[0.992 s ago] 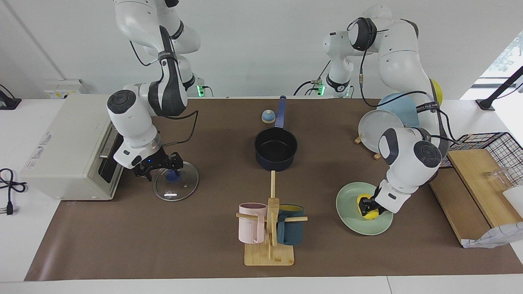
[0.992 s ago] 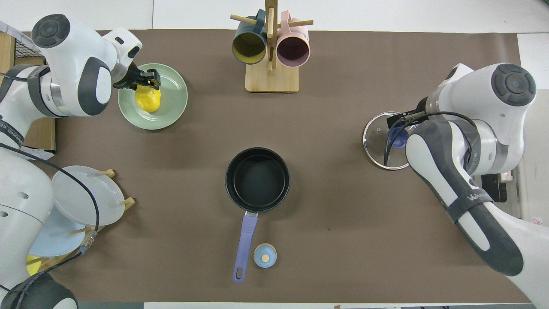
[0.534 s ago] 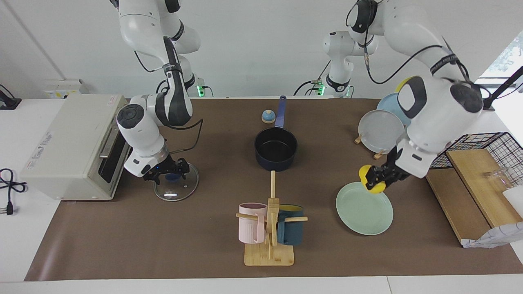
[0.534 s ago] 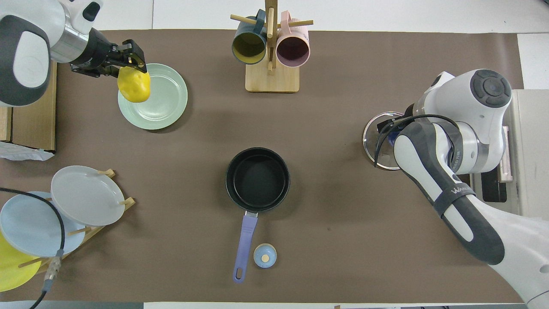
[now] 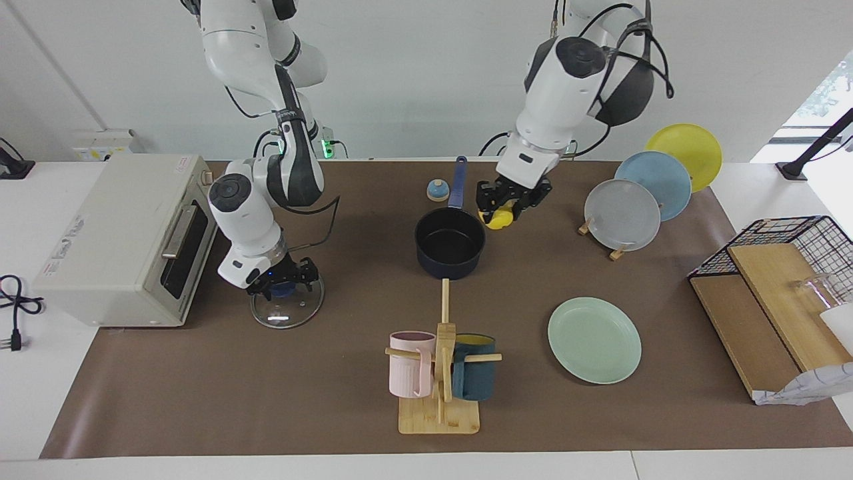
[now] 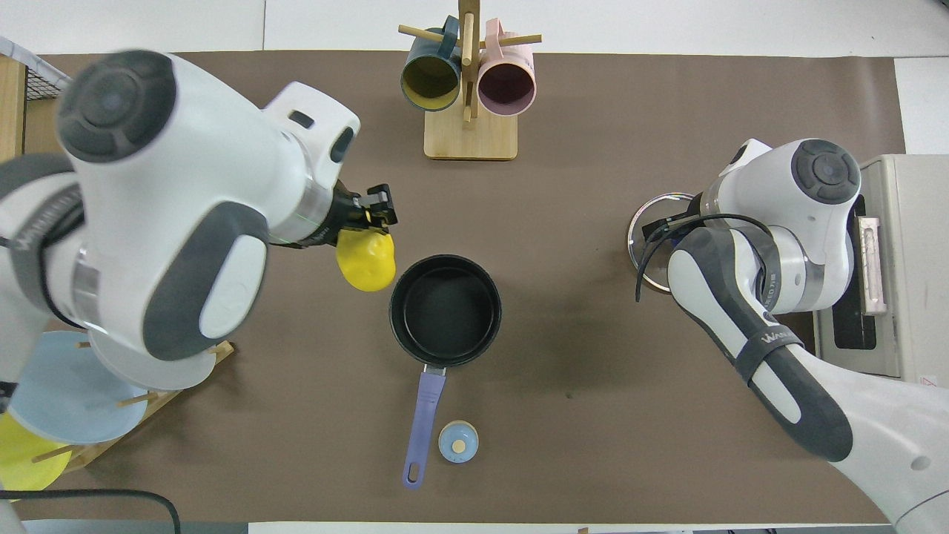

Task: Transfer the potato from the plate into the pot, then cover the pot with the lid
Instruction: 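Carry the potato with the left gripper and lower it into the saucepan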

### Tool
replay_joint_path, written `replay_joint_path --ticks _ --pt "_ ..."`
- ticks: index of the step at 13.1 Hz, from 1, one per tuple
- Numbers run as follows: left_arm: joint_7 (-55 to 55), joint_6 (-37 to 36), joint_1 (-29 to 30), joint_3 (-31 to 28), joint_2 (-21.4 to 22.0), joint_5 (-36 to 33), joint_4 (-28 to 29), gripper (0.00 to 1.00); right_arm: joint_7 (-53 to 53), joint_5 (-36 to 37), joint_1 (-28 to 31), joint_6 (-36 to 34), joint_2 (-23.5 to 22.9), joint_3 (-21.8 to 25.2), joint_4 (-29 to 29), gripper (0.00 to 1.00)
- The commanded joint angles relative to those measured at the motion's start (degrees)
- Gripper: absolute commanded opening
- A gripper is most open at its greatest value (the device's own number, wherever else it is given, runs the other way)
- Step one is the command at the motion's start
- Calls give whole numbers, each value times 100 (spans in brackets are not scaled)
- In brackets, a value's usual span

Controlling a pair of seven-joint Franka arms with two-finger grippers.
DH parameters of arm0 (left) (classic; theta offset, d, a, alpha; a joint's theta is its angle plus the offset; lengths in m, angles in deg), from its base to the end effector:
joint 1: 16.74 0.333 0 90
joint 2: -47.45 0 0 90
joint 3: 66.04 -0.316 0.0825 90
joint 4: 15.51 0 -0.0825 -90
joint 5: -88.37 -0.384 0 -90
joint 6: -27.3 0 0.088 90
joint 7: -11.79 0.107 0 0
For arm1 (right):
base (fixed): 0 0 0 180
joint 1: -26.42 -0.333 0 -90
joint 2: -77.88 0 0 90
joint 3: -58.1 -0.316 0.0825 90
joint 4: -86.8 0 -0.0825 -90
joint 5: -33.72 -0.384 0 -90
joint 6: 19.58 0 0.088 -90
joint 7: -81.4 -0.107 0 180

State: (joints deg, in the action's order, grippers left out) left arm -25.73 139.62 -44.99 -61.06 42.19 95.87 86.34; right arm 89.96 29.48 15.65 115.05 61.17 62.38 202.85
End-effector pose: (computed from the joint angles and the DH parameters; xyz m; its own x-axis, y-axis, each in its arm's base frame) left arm 0.4980 -0.3345 0.5082 0.9929 0.1187 -0.0113 0.1189 -0.9802 0.1586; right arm 0.5952 0.0701 0.3082 0.9764 0.2128 0.0376 0.2138 -0.9765 -0.0276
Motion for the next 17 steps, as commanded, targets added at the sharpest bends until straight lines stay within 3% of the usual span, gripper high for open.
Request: replay_joint_path --ticks 1,4,8,10,15,16,17 --pt "-97 789 -346 -129 395 15 1169 0 164 -130 67 99 133 11 181 100" --pt "-114 1315 -575 -138 36 6 1407 0 313 -130 163 -23 141 11 146 100" --pt "-105 1818 -637 -129 8 -3 1759 0 261 -130 137 -173 194 11 76 94" --pt "-105 2055 -690 -129 -176 -213 1786 0 313 -112 154 -191 194 11 76 75" --pt "-114 2214 -804 -129 -361 -302 1777 0 313 -103 155 -436 194 11 -38 13" --pt "-123 2214 -935 -138 -457 -346 1786 0 313 -103 155 -454 194 11 -82 3" --pt "-193 2214 -962 -138 -476 -346 1786 0 313 -103 155 -533 194 11 -143 0"
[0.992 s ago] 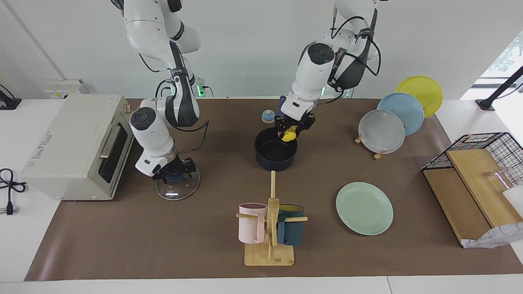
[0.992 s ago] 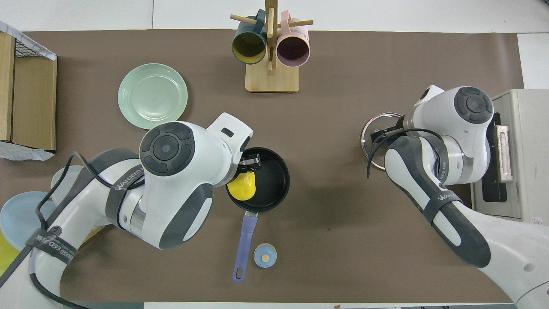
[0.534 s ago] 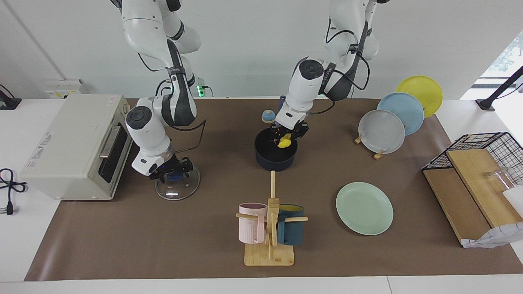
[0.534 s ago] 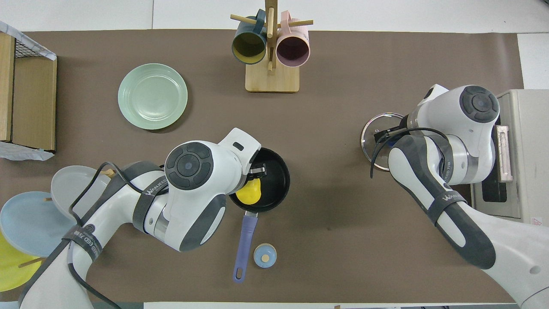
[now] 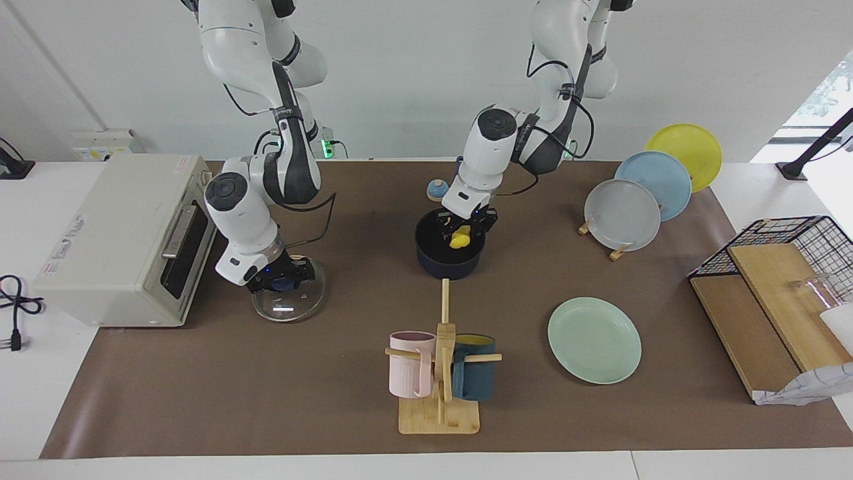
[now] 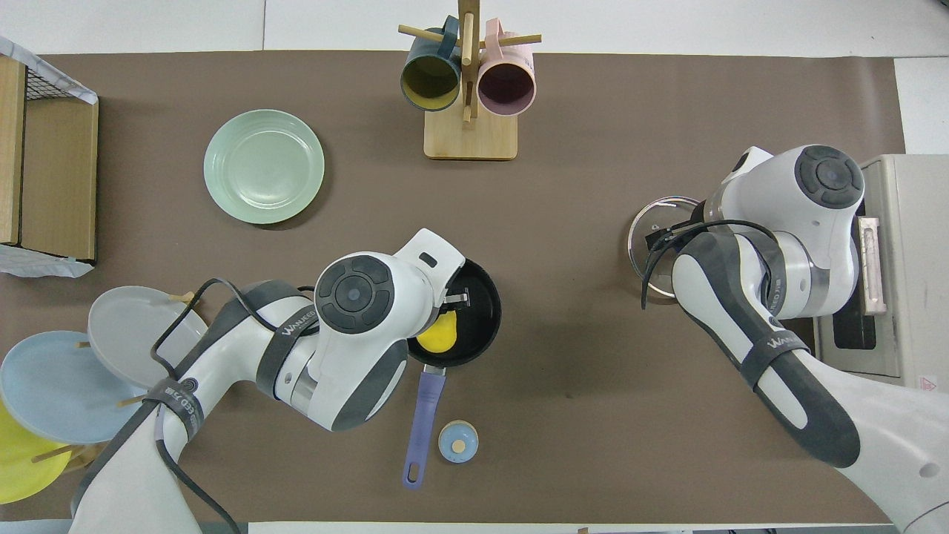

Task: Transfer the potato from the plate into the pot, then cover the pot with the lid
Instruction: 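Carry the potato with the left gripper and lower it into the saucepan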

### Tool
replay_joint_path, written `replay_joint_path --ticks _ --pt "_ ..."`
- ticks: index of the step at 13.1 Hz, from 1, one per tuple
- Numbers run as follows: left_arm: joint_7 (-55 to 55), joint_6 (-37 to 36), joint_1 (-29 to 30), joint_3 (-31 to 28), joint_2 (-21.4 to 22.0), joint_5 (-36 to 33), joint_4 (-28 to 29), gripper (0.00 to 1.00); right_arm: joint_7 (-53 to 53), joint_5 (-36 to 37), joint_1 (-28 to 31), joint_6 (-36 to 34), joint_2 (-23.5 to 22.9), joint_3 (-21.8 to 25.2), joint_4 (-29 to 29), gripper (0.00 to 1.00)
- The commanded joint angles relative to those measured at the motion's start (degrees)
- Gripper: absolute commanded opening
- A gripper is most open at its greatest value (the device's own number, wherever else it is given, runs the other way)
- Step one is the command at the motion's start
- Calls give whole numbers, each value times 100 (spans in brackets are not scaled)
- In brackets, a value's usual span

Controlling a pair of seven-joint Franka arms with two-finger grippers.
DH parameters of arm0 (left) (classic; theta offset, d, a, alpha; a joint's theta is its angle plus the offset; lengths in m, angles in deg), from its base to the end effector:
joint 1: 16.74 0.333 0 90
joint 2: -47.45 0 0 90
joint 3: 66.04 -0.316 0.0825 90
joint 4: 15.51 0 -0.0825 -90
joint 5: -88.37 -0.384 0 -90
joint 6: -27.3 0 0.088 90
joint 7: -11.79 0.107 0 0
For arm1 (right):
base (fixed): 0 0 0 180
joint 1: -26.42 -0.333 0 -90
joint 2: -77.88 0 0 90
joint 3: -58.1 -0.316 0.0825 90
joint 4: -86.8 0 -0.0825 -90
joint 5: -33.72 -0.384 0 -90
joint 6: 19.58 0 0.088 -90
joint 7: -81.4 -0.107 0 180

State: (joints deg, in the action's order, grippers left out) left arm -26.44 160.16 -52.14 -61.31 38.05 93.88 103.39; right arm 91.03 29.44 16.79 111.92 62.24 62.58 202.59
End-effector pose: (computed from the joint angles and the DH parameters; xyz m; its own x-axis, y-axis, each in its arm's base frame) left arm 0.4443 -0.3756 0.3588 0.9995 0.0314 0.0053 0.0306 -0.9926 0.1172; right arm 0.5926 0.0564 0.3164 0.9777 0.2097 0.0075 0.2099 -0.9771 -0.0342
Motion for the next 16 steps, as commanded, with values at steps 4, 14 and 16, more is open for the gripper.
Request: replay_joint_path --ticks 4,14,16 --pt "-333 205 -423 -113 -316 -400 80 0 197 49 40 -2217 323 9 -1493 0" --pt "-369 197 -459 -113 -431 -568 2 100 39 278 -74 -3060 377 -26 -2157 0" --pt "-282 -441 -345 -148 -239 -568 -357 100 30 322 -135 -3068 368 -26 -2288 0"
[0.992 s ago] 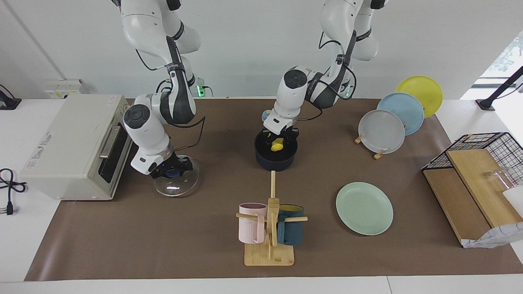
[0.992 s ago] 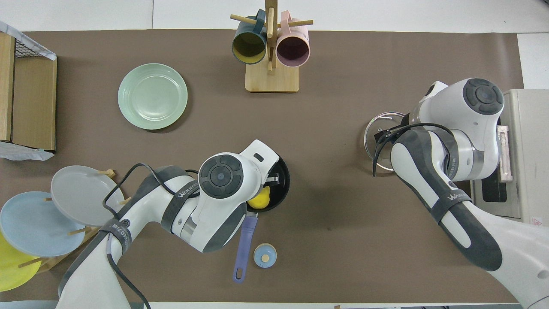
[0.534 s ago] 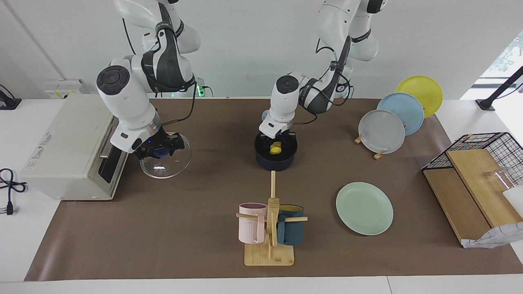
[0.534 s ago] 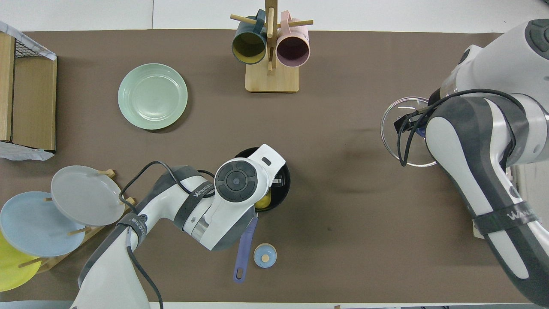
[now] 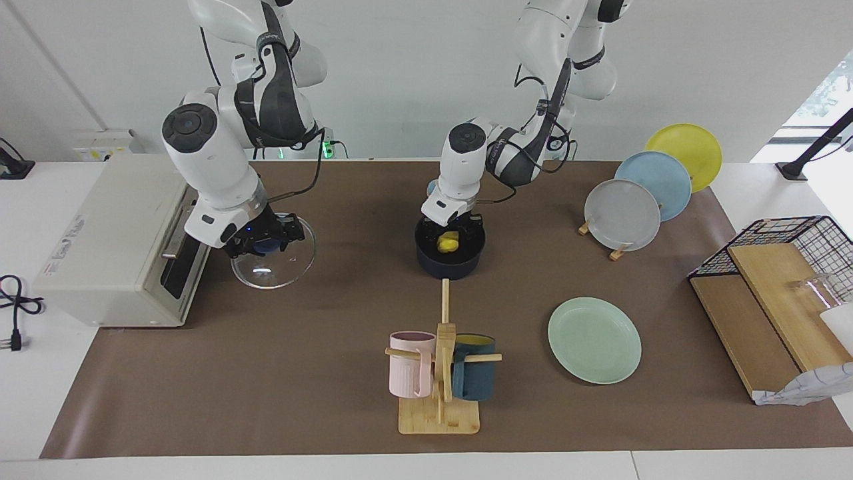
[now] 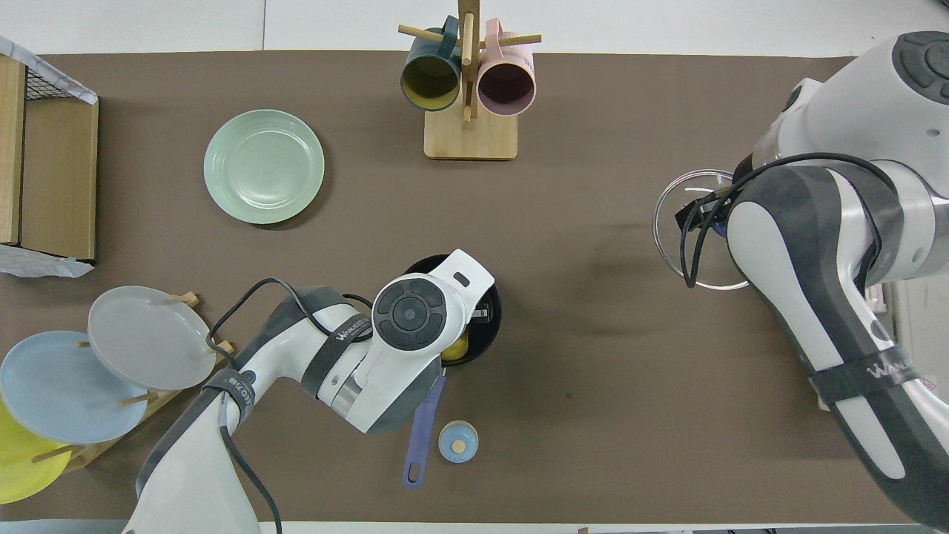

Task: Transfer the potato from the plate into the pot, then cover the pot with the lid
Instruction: 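Carry the potato with the left gripper and lower it into the saucepan, then open the left gripper and withdraw it from the saucepan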

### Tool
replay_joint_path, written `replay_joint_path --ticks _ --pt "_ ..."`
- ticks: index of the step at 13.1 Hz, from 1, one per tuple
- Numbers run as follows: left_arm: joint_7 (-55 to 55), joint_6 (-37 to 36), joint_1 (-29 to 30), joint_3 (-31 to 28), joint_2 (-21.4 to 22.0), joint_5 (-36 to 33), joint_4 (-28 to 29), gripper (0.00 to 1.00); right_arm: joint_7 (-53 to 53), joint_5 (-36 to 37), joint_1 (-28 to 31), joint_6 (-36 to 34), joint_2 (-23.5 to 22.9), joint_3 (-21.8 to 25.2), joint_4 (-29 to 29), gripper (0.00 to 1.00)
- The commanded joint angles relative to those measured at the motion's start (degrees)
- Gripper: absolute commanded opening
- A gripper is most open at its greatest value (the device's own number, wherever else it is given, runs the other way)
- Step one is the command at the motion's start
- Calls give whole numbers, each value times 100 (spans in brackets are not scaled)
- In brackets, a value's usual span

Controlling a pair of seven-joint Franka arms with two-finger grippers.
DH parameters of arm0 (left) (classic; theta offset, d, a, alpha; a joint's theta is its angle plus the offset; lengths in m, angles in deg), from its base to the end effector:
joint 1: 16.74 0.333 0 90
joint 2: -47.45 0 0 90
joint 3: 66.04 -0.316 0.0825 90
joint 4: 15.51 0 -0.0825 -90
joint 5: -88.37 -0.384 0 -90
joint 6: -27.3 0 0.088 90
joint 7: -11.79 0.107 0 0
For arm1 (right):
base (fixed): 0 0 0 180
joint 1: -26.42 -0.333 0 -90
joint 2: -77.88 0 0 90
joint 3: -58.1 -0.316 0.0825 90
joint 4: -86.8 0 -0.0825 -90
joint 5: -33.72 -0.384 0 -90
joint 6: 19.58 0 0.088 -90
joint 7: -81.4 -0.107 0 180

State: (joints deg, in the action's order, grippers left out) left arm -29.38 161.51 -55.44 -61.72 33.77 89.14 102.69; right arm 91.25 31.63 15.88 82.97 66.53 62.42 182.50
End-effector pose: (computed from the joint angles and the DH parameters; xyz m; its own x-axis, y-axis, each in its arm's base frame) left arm 0.4306 -0.4006 0.3227 0.9997 -0.0203 0.0126 -0.0209 -0.9986 0.0480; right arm 0.6094 0.0726 0.4796 0.9603 0.2692 -0.0733 0.2674 -0.9630 -0.0331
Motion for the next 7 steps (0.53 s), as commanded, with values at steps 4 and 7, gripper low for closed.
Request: replay_joint_path --ticks 4,7 --pt "162 -2247 643 -72 568 238 -1481 100 -324 86 -123 -305 -87 -11 -332 0" --pt "486 -3355 1520 -107 1050 266 -2361 100 -527 95 -343 -332 -87 -11 -332 0"
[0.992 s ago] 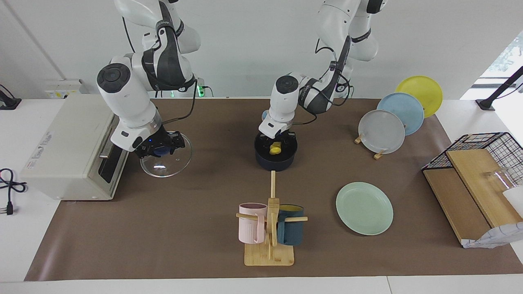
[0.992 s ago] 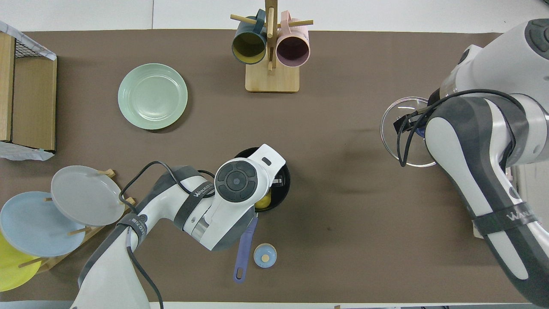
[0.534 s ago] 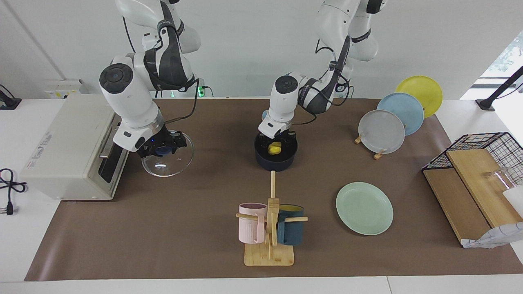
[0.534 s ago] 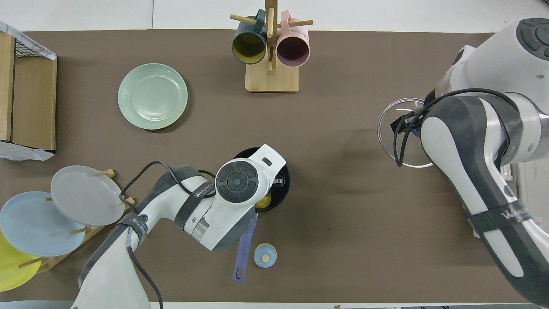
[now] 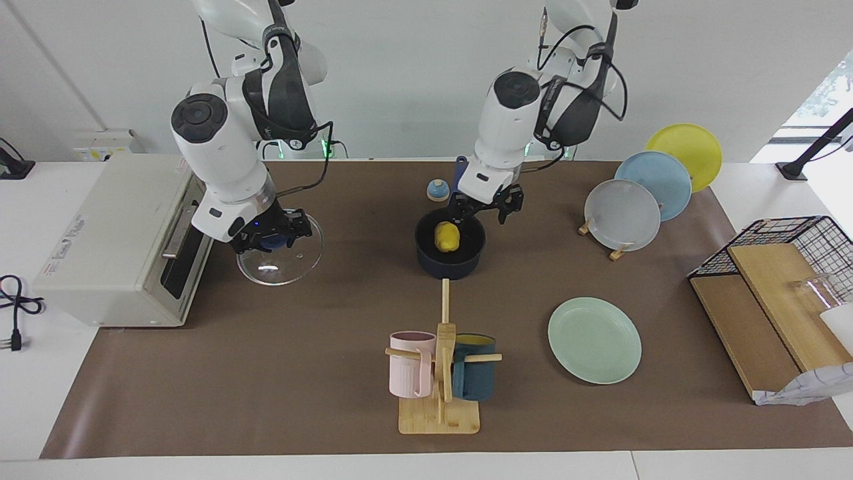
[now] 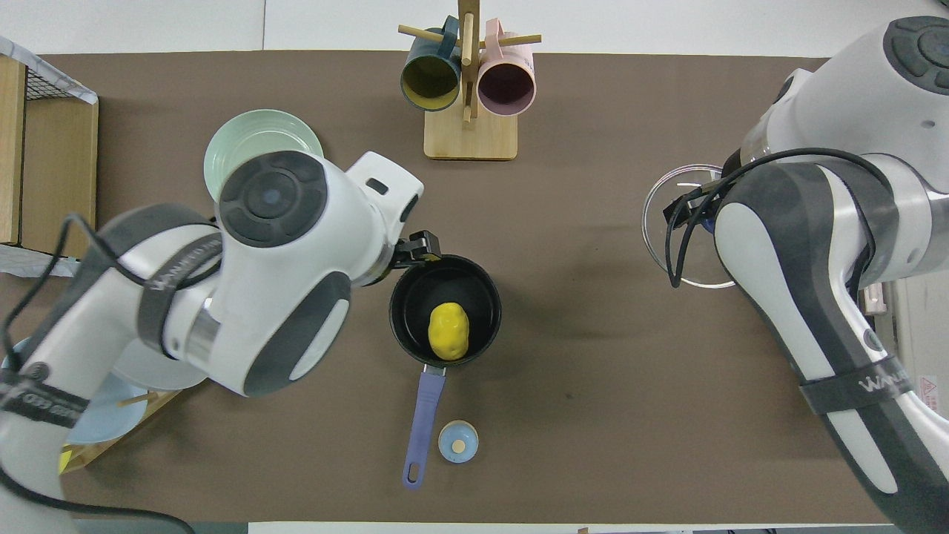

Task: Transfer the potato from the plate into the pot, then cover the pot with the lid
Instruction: 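Open the left gripper and withdraw it from the saucepan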

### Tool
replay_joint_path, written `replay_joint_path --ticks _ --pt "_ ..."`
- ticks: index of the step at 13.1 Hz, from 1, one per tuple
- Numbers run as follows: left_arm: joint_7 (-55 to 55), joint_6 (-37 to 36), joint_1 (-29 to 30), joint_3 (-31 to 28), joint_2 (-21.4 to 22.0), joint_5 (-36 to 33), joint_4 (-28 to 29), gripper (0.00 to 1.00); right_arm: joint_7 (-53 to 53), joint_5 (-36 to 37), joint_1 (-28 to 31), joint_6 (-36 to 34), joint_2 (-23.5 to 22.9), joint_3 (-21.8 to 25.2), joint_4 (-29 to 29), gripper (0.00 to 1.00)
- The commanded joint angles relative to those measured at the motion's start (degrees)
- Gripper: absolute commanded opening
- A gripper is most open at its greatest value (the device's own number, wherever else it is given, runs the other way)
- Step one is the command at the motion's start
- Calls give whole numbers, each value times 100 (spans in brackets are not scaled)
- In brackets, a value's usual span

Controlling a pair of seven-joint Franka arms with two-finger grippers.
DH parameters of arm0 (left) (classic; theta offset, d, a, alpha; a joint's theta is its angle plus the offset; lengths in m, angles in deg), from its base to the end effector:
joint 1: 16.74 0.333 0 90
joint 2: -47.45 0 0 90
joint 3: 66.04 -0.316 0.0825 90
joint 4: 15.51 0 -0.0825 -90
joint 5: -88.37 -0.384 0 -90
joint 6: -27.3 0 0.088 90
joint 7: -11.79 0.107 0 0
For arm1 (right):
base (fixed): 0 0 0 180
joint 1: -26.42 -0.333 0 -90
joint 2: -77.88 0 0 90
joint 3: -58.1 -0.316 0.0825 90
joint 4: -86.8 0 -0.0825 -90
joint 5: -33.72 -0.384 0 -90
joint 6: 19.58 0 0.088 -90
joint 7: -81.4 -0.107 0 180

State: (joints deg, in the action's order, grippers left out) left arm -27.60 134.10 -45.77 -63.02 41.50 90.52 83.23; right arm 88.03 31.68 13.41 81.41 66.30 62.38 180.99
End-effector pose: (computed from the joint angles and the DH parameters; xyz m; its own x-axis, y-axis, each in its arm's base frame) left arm 0.5068 -0.3193 0.5176 0.9904 0.1383 0.0019 0.1380 -0.9889 0.0556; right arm 0.6068 0.0996 0.4874 0.9628 0.2581 -0.0800 0.2566 -0.9661 -0.0287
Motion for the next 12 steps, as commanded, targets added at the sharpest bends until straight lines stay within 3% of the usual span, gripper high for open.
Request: replay_joint_path --ticks 1,5,8,12 --pt "736 -886 896 -12 410 127 -591 100 -310 81 -105 -298 -55 -6 -199 0" --pt "3415 -1408 2425 -3 666 75 -742 100 -338 80 -228 -501 -11 -24 -199 0" --pt "3658 -1416 2587 -29 806 31 -461 100 -338 89 -325 -519 -11 -24 -207 0" --pt "3658 -1644 2569 -30 772 -119 -592 100 -495 98 -482 -563 -29 -24 -339 0"
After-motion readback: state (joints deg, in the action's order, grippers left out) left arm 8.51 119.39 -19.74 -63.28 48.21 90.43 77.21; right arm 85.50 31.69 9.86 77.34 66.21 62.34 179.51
